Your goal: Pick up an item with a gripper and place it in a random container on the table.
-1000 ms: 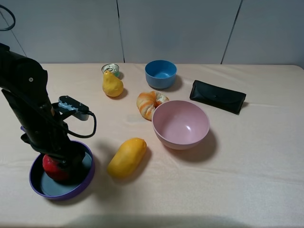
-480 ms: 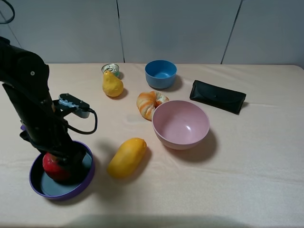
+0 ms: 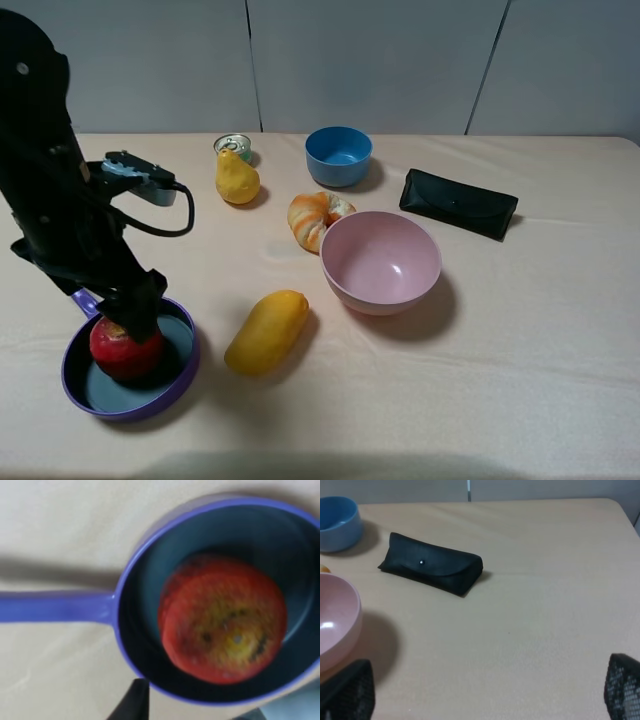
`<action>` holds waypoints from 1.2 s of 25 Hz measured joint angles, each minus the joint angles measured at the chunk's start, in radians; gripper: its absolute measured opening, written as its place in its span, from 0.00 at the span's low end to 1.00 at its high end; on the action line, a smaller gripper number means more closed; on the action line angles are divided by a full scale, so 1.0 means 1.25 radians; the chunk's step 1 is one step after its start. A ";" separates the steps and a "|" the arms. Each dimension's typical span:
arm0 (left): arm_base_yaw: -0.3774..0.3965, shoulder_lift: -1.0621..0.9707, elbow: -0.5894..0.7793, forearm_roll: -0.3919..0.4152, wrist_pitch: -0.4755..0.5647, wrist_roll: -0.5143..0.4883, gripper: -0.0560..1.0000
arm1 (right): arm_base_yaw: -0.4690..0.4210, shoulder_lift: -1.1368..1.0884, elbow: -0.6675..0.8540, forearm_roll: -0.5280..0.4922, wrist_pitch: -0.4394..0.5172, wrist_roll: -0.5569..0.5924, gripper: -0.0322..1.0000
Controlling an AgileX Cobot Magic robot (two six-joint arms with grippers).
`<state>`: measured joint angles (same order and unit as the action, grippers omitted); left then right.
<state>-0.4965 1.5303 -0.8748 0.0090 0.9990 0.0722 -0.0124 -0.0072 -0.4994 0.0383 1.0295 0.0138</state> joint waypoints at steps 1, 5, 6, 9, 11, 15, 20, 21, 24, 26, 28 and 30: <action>0.000 -0.019 0.000 0.001 0.008 -0.004 0.99 | 0.000 0.000 0.000 0.000 0.000 0.000 0.70; 0.000 -0.111 0.000 0.003 0.044 -0.026 0.99 | 0.000 0.000 0.000 0.000 0.000 0.000 0.70; 0.000 -0.137 0.000 0.004 0.055 -0.029 0.99 | 0.000 0.000 0.000 0.000 0.000 0.000 0.70; 0.000 -0.208 0.000 0.004 0.091 -0.031 0.99 | 0.000 0.000 0.000 0.000 0.000 0.000 0.70; 0.000 -0.259 0.000 0.003 0.118 -0.032 0.99 | 0.000 0.000 0.000 0.000 0.000 0.000 0.70; 0.000 -0.356 0.000 0.000 0.144 -0.043 0.99 | 0.000 0.000 0.000 0.000 0.000 0.000 0.70; 0.000 -0.487 0.024 -0.003 0.146 -0.044 0.99 | 0.000 0.000 0.000 0.000 0.000 0.000 0.70; 0.000 -0.519 0.033 -0.007 0.146 -0.044 0.99 | 0.000 0.000 0.000 0.000 0.000 0.000 0.70; 0.000 -0.618 0.069 -0.017 0.147 -0.045 0.99 | 0.000 0.000 0.000 0.000 0.000 0.000 0.70; 0.000 -0.688 0.095 -0.018 0.147 -0.046 0.99 | 0.000 0.000 0.000 0.000 0.000 0.000 0.70; 0.000 -0.749 0.121 -0.019 0.147 -0.046 0.99 | 0.000 0.000 0.000 0.000 0.000 0.000 0.70; 0.000 -0.807 0.146 -0.026 0.147 -0.049 0.99 | 0.000 0.000 0.000 0.000 0.000 0.000 0.70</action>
<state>-0.4965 0.5219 -0.6927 -0.0241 1.1832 0.0108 -0.0124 -0.0072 -0.4994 0.0383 1.0295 0.0138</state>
